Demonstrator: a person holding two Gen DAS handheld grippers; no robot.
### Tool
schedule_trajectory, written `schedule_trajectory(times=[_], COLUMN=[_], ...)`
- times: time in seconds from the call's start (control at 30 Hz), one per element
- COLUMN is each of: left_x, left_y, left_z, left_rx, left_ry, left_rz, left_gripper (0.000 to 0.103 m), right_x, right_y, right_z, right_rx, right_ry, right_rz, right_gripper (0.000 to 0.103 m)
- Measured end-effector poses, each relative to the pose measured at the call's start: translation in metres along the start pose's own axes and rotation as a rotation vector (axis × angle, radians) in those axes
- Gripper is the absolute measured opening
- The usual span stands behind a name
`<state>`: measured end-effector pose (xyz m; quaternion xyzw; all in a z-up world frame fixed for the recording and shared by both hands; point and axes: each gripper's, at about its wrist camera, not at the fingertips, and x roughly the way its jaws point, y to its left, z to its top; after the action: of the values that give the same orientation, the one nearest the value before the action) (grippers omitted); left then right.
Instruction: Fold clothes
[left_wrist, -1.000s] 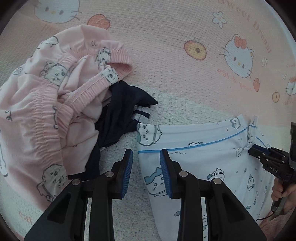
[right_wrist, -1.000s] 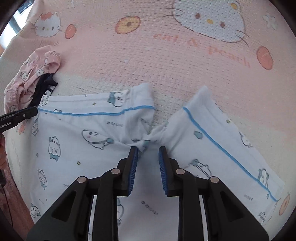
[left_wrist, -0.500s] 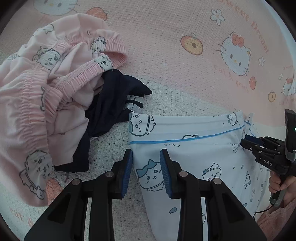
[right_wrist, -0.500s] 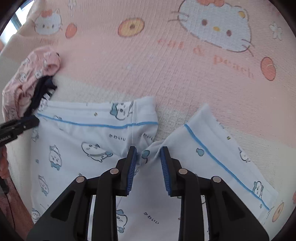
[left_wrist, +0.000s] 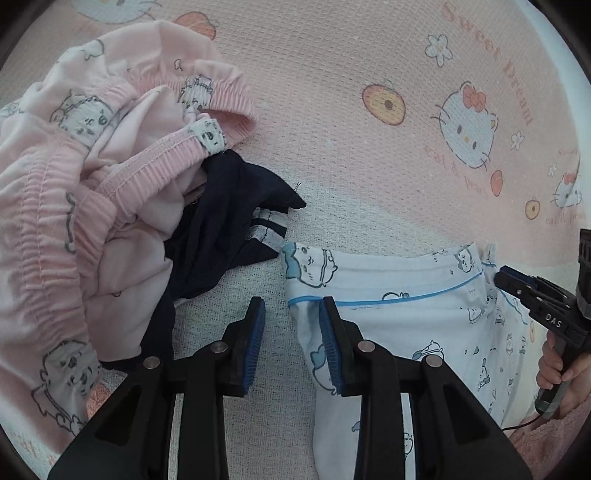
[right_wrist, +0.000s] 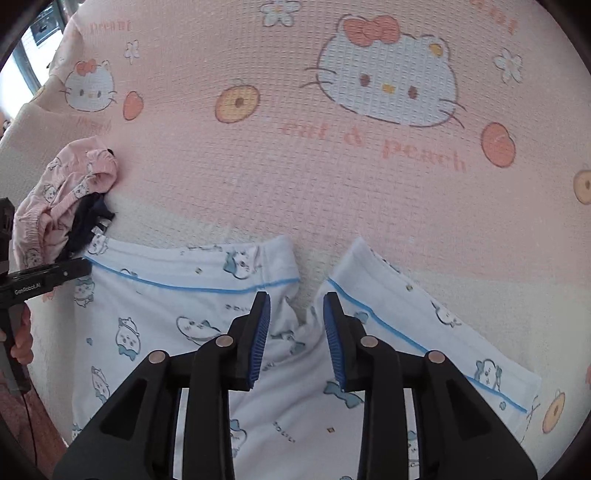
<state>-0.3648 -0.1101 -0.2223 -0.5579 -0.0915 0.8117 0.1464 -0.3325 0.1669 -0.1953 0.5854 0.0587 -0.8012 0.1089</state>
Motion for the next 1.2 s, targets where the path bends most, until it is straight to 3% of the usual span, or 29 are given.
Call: schedule_trajectory(times=[0.1,0.13,0.17,0.2,0.23,0.33,0.47,0.5,0.6,0.67,0.7,0.8,0.87,0.97,1.0,1.1,1.2], left_x=[0.002,0.005,0.008,0.007,0.003,-0.008,0.014,0.012,-0.019,-0.032,-0.028,-0.004,-0.002,0.004,0.009,0.025,0.018], left_y=[-0.01,-0.015,-0.022,-0.026,-0.028,-0.031,-0.025,-0.025,-0.034,-0.039,-0.04,-0.043,-0.049,-0.061,-0.062,-0.057,-0.066], left_z=[0.004,0.006,0.008,0.009,0.01,0.015,0.025,0.027,0.03,0.031,0.032,0.031,0.026,0.023,0.023,0.024,0.028], left_rx=[0.042,0.061,0.081,0.098,0.11,0.139,0.14,0.14,0.15,0.161,0.172,0.16,0.172,0.215,0.227,0.244,0.248], left_ry=[0.012,0.008,0.0,-0.014,-0.035,-0.068,0.015,0.009,-0.103,-0.142,-0.111,-0.03,-0.033,-0.031,-0.02,0.03,0.007], left_rz=[0.007,0.02,0.041,0.059,0.079,0.114,0.155,0.158,0.148,0.134,0.117,0.14,0.114,0.112,0.132,0.211,0.178], left_gripper=[0.027,0.011,0.006,0.005,0.004,0.005,0.016,0.017,0.018,0.031,0.036,0.038,0.038,0.038,0.038,0.038,0.038], right_x=[0.003,0.004,0.006,0.008,0.007,0.0,0.011,0.019,0.0,-0.022,-0.03,-0.028,-0.021,0.001,0.008,0.015,0.0], right_y=[0.005,0.006,0.008,0.009,0.011,0.01,-0.007,-0.014,-0.038,-0.056,-0.063,-0.055,-0.041,-0.013,-0.008,-0.007,-0.02], right_z=[0.007,0.009,0.01,0.009,0.011,0.017,0.027,0.029,0.026,0.022,0.021,0.025,0.025,0.027,0.025,0.026,0.025], right_rx=[-0.011,-0.014,-0.029,-0.045,-0.054,-0.042,0.051,0.087,0.225,0.319,0.35,0.272,0.163,0.038,0.002,-0.044,0.022], right_ry=[-0.002,-0.002,-0.015,-0.03,-0.047,-0.104,-0.116,-0.098,-0.167,-0.245,-0.263,-0.191,-0.125,-0.036,-0.022,-0.04,-0.075], right_rz=[0.008,0.01,0.006,0.001,0.004,0.015,0.045,0.063,0.158,0.222,0.246,0.208,0.144,0.133,0.08,-0.024,-0.049], right_gripper=[0.032,0.032,0.029,0.025,0.011,0.007,0.012,0.021,0.027,0.03,0.034,0.035,0.035,0.035,0.035,0.034,0.035])
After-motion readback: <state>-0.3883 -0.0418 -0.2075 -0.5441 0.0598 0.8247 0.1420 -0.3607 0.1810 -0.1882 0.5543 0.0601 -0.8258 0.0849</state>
